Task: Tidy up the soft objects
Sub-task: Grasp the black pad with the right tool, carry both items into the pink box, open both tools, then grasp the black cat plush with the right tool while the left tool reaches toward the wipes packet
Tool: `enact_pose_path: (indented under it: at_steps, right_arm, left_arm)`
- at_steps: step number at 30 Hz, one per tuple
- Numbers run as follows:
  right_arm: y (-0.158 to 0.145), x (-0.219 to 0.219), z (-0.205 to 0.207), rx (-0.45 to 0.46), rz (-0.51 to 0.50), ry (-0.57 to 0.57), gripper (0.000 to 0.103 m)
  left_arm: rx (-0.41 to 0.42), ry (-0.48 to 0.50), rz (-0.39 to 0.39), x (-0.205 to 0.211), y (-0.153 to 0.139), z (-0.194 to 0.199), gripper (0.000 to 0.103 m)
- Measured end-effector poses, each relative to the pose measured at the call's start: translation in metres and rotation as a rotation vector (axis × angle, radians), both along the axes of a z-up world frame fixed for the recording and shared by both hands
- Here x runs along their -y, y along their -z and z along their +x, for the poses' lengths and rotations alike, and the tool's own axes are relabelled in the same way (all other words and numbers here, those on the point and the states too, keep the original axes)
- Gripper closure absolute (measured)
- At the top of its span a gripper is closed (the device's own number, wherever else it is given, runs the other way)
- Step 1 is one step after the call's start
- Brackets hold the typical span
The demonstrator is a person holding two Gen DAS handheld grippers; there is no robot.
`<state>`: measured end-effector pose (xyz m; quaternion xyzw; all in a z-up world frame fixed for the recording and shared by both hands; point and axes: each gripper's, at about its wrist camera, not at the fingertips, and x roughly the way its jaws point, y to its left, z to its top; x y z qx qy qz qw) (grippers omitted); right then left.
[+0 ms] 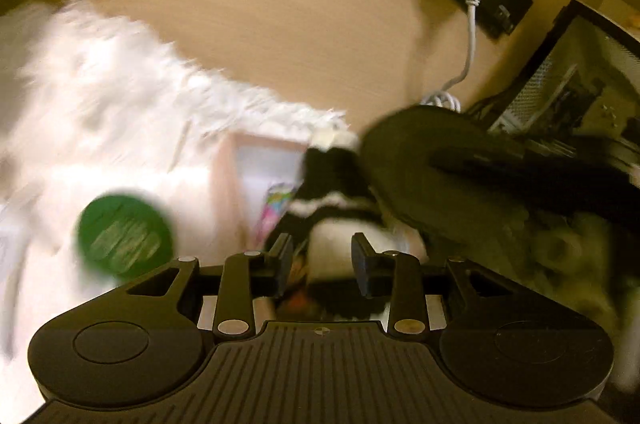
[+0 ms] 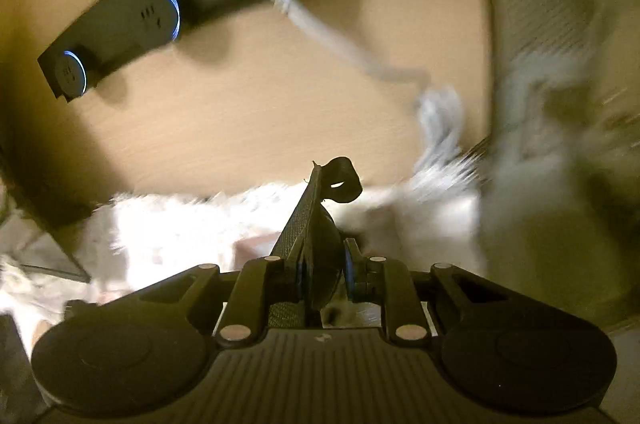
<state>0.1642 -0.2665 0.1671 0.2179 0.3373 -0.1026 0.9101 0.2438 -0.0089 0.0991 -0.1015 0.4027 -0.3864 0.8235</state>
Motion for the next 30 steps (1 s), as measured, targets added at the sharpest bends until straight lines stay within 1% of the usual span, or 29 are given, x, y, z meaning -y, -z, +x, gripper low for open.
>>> enact_pose_path:
  at_steps: [1, 2, 5, 7, 9, 11, 13, 15, 17, 18, 19, 20, 21, 22, 24, 26, 27, 29, 30]
  right_arm:
    - [0.009, -0.001, 0.01, -0.019, 0.034, -0.014, 0.085]
    - [0.018, -0.006, 0.019, -0.04, 0.033, -0.02, 0.085]
    - [0.046, -0.031, 0.046, -0.112, -0.074, -0.063, 0.085]
    - [0.06, -0.044, 0.057, -0.137, -0.11, -0.099, 0.085]
    - [0.066, -0.052, 0.065, -0.148, -0.112, -0.124, 0.085]
    - [0.071, -0.062, 0.072, -0.169, -0.123, -0.15, 0.085]
    - [0.076, -0.071, 0.077, -0.201, -0.166, -0.169, 0.085]
    - [0.079, -0.08, 0.078, -0.209, -0.215, -0.175, 0.084]
    - [0.073, -0.087, 0.071, -0.217, -0.256, -0.18, 0.077]
    - [0.068, -0.091, 0.066, -0.212, -0.281, -0.174, 0.063]
    - [0.061, -0.094, 0.059, -0.193, -0.31, -0.165, 0.044]
    - [0.052, -0.1, 0.05, -0.159, -0.348, -0.15, 0.037]
    - [0.044, -0.106, 0.042, -0.122, -0.384, -0.135, 0.033]
    - [0.033, -0.115, 0.032, -0.076, -0.418, -0.135, 0.033]
    - [0.016, -0.135, 0.023, -0.018, -0.425, -0.181, 0.033]
    - [0.003, -0.158, 0.021, 0.021, -0.366, -0.254, 0.032]
    - [0.0, -0.169, 0.023, 0.025, -0.326, -0.293, 0.03]
    - [0.0, -0.194, 0.033, 0.025, -0.23, -0.365, 0.024]
    - [0.003, -0.205, 0.04, 0.017, -0.18, -0.399, 0.019]
  left_arm:
    - [-0.008, -0.006, 0.002, -0.011, 0.001, -0.007, 0.068]
    - [-0.015, -0.015, 0.007, -0.022, 0.003, -0.013, 0.068]
    - [-0.018, -0.068, 0.051, -0.053, 0.011, -0.028, 0.068]
    - [-0.017, -0.098, 0.091, -0.075, 0.018, -0.039, 0.068]
    - [-0.01, -0.13, 0.15, -0.097, 0.026, -0.046, 0.068]
    - [-0.005, -0.184, 0.198, -0.118, 0.035, -0.051, 0.068]
    - [-0.01, -0.25, 0.208, -0.141, 0.038, -0.05, 0.068]
    - [-0.004, -0.3, 0.222, -0.159, 0.036, -0.048, 0.068]
    - [0.018, -0.346, 0.244, -0.178, 0.033, -0.047, 0.068]
    - [0.028, -0.363, 0.245, -0.187, 0.032, -0.047, 0.068]
    - [0.035, -0.378, 0.241, -0.196, 0.03, -0.046, 0.068]
    - [0.038, -0.388, 0.237, -0.203, 0.028, -0.046, 0.068]
    - [0.04, -0.397, 0.232, -0.211, 0.027, -0.045, 0.068]
    - [0.042, -0.407, 0.227, -0.217, 0.026, -0.046, 0.068]
    - [0.037, -0.424, 0.215, -0.232, 0.024, -0.048, 0.068]
    - [0.026, -0.437, 0.198, -0.245, 0.022, -0.049, 0.068]
    - [0.026, -0.437, 0.19, -0.25, 0.021, -0.049, 0.068]
    - [0.031, -0.434, 0.184, -0.259, 0.018, -0.052, 0.068]
    - [0.032, -0.433, 0.179, -0.263, 0.016, -0.054, 0.068]
